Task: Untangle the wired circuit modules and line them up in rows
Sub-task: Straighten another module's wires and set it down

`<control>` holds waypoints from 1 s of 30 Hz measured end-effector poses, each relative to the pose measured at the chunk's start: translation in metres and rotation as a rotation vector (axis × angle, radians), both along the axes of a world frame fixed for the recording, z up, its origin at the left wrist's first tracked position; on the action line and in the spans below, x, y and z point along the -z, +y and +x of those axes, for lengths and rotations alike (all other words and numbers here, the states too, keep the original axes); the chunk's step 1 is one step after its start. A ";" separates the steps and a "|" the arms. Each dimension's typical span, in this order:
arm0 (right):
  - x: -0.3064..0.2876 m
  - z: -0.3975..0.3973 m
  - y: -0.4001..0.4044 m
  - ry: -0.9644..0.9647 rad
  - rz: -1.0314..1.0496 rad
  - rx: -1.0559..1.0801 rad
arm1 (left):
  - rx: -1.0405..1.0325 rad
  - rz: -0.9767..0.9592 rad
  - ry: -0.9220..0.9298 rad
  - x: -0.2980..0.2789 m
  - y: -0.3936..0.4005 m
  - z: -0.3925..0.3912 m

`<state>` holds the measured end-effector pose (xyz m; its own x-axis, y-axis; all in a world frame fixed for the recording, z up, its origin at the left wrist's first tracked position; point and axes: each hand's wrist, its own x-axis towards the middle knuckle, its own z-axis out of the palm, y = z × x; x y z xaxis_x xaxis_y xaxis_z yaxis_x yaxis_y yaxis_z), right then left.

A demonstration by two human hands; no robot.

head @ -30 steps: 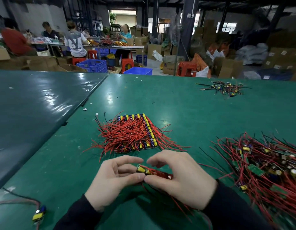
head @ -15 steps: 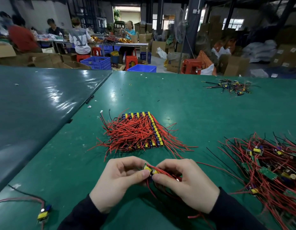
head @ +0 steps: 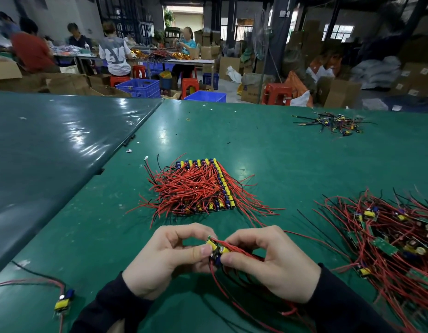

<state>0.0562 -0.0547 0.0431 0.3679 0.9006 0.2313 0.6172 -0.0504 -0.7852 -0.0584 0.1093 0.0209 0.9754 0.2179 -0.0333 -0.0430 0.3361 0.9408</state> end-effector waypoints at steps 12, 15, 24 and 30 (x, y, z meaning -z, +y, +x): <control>0.013 0.003 0.001 -0.413 -0.177 0.170 | -0.506 0.091 -0.013 -0.001 0.016 0.003; 0.019 0.003 0.000 -0.449 -0.216 0.168 | -0.680 0.036 -0.085 -0.003 0.019 0.003; -0.014 0.025 -0.015 -0.422 -0.015 0.357 | -0.788 -0.330 -0.232 -0.011 0.028 -0.003; -0.037 0.046 -0.057 -0.278 -0.730 0.122 | -0.628 -0.390 -0.135 -0.009 0.024 0.000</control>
<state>0.1021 -0.1118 0.0805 0.4892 0.8172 -0.3047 0.7429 -0.5735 -0.3453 -0.0588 0.1328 0.0294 0.6723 0.7319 -0.1107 -0.4435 0.5180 0.7314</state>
